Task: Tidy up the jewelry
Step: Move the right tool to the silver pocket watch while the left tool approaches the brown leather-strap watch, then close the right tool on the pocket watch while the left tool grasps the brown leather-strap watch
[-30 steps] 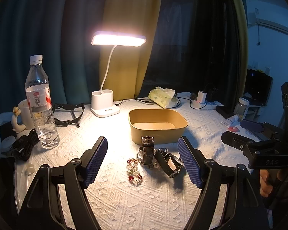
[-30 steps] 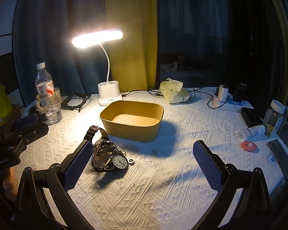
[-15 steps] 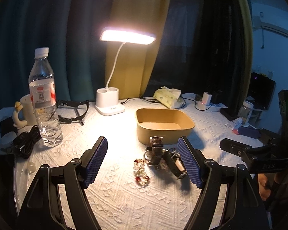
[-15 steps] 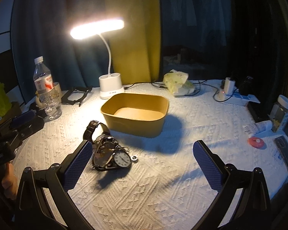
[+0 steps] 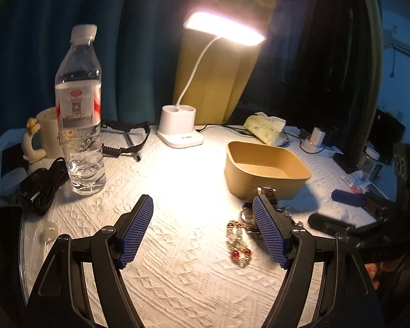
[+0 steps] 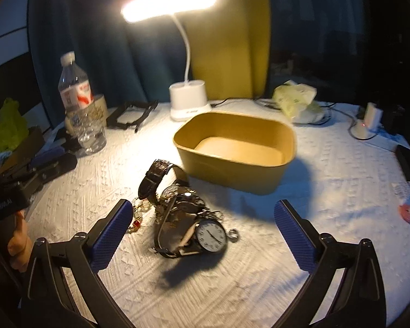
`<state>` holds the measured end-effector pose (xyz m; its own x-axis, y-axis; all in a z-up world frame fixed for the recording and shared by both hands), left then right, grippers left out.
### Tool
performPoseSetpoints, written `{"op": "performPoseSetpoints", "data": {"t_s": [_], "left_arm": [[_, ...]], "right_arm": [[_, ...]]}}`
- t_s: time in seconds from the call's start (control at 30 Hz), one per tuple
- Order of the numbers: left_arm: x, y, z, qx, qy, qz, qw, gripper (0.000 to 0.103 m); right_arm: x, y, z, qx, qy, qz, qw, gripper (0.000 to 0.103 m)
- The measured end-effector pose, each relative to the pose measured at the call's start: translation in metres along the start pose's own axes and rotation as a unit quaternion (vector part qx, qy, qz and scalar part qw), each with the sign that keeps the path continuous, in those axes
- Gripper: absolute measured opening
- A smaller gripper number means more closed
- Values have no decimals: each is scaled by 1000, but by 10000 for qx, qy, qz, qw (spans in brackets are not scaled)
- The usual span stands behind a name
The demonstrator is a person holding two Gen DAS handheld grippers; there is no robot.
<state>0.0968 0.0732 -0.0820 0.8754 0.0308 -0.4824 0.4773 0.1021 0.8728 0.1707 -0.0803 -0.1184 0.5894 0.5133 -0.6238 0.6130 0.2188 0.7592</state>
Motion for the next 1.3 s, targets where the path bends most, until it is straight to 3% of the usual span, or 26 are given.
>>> {"op": "performPoseSetpoints", "data": {"t_s": [0.2, 0.4, 0.47, 0.63, 0.9, 0.97, 1.03, 1.2, 1.3], "left_arm": [[13, -5, -7, -63, 8, -153, 9999, 78], [23, -9, -3, -45, -3, -298, 9995, 78], [25, -9, 0, -28, -11, -327, 9995, 78], [30, -4, 13, 72, -50, -359, 9993, 78], [37, 4, 31, 227, -90, -418, 9988, 78], [38, 4, 35, 255, -108, -441, 9986, 78], [39, 6, 39, 302, -118, -460, 9984, 78], [43, 10, 50, 430, -147, -490, 9978, 78], [47, 9, 56, 497, -183, -554, 9971, 78]], "right_arm": [[23, -14, -1, -24, 106, -366, 9993, 95], [12, -15, 21, 146, 96, -291, 9994, 94], [14, -16, 29, 220, 91, -371, 9990, 89], [27, -28, 29, 239, 232, -714, 9969, 63], [42, -32, 16, -59, 468, -977, 9941, 59], [42, -31, 16, -56, 527, -969, 9939, 54], [40, -33, 13, -15, 779, -1017, 9918, 33], [30, -33, 15, -76, 836, -937, 9921, 22], [25, -32, 21, -19, 898, -906, 9918, 20]]}}
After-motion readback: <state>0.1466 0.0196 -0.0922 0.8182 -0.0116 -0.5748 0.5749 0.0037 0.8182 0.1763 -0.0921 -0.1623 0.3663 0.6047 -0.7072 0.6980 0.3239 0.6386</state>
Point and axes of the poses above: each gripper's, at about its wrist camera, not at the fingertips, and x roughly the way its jaws point, z to its right, y to its top, the point moved 9 cm from there along x, roughly the way its jaws point, and after that the axes turned 8 degrees about x, right-handed, at the moved point
